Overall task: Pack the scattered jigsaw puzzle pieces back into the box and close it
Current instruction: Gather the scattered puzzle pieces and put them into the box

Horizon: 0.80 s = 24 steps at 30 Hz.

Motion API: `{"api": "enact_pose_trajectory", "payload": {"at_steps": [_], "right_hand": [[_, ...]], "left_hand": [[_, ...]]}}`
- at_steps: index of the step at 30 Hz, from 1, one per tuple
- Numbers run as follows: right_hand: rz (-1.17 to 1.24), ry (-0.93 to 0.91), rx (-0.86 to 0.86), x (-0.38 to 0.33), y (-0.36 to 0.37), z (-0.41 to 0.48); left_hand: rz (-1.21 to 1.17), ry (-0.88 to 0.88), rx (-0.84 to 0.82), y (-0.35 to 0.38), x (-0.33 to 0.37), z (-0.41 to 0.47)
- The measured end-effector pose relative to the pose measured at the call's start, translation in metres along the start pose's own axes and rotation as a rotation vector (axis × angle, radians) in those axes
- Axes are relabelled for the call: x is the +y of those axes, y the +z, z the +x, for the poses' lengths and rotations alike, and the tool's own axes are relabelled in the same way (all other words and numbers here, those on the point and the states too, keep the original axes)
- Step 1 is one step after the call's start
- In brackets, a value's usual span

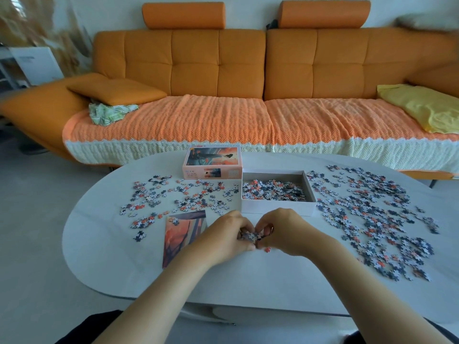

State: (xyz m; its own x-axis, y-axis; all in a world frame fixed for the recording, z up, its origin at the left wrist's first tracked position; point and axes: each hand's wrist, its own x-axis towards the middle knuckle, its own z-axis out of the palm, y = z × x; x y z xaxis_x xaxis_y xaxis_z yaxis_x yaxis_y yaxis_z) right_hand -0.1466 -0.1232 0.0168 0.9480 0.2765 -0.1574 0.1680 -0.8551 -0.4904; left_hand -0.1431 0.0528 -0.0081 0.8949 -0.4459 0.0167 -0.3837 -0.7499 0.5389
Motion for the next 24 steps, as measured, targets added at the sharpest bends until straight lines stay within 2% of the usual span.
{"api": "enact_pose_trajectory", "payload": {"at_steps": [4, 6, 9, 16, 24], "right_hand": [[-0.024, 0.036, -0.027, 0.010, -0.009, -0.002], [-0.063, 0.067, -0.071, 0.013, -0.012, -0.005], [-0.062, 0.091, -0.049, 0.013, -0.008, -0.005], [-0.014, 0.038, -0.019, 0.002, 0.003, 0.001], [0.050, 0.049, -0.030, 0.003, 0.003, 0.005]], "left_hand": [[-0.007, -0.006, -0.012, -0.007, -0.004, -0.003], [0.042, -0.025, -0.050, -0.011, -0.008, -0.005], [0.122, -0.032, -0.087, -0.009, -0.010, -0.005], [0.080, -0.011, 0.008, 0.000, 0.001, 0.000], [-0.038, -0.006, 0.023, 0.003, 0.005, 0.001]]}}
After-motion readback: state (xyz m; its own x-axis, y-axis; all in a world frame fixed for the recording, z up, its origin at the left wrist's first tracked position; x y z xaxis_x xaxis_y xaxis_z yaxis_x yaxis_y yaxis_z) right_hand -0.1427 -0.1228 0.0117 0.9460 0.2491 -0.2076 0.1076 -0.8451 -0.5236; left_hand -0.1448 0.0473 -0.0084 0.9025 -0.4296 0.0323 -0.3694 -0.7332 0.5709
